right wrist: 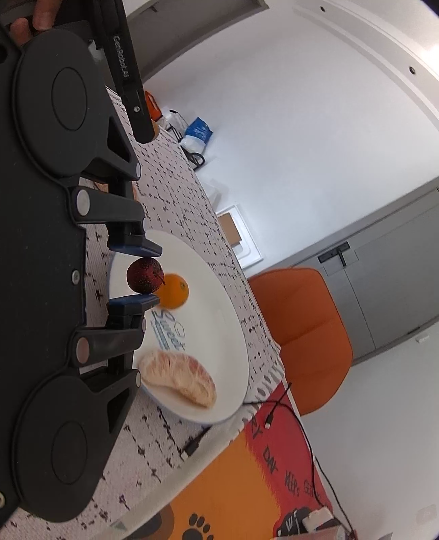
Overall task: Organize fruits
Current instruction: 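Carry the yellow fruit with the left gripper while the right gripper carries the plum to the bowl, then open the left gripper over the bowl while the right gripper releases the plum there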
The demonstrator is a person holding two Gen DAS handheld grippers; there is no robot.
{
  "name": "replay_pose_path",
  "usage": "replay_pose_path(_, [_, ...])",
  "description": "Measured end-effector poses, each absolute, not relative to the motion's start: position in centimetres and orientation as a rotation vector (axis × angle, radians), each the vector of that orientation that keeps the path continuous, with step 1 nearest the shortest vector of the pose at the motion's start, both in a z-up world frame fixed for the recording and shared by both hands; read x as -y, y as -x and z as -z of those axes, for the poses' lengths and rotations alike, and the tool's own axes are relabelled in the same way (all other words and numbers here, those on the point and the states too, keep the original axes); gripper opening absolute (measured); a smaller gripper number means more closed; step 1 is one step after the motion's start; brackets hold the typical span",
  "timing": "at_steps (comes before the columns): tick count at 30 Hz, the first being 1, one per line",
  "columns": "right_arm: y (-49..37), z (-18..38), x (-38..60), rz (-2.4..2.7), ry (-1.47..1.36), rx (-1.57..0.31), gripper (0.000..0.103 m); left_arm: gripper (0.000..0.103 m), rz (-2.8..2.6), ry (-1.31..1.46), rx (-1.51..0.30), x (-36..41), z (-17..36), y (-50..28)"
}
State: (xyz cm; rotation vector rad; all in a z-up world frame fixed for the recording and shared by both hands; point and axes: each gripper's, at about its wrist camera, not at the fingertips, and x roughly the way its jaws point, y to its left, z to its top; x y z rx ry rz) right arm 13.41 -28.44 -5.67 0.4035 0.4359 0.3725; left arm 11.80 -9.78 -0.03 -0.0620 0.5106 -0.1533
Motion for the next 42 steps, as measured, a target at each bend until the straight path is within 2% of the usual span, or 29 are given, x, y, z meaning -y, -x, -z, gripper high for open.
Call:
replay_pose_path(4, [-13.8, 6.2, 29.5, -0.348, -0.419, -0.434, 0.023, 0.024, 0.177, 0.05, -0.517, 11.2, 0.2, -12.2])
replay_pose_path(7, [-14.0, 6.6, 30.2, -0.337, -0.437, -0.428, 0.029, 0.024, 0.187, 0.039, -0.529, 12.4, 0.5, -12.8])
replay_pose_path(33, [-13.2, 7.2, 34.2, -0.327, -0.51, -0.408, 0.029, 0.025, 0.271, -0.058, -0.507, 20.2, 0.1, -14.5])
replay_pose_path(35, [-13.1, 7.2, 34.2, -0.326, -0.511, -0.407, 0.03, 0.028, 0.269, -0.078, -0.512, 20.4, 0.2, -14.4])
replay_pose_path(37, [-13.1, 7.3, 34.2, -0.325, -0.51, -0.41, 0.031, 0.039, 0.264, -0.089, -0.521, 20.2, 0.4, -14.3])
replay_pose_path(42, [-13.1, 7.1, 33.5, -0.328, -0.479, -0.402, 0.042, 0.053, 0.226, -0.071, -0.526, 18.6, 0.9, -13.9])
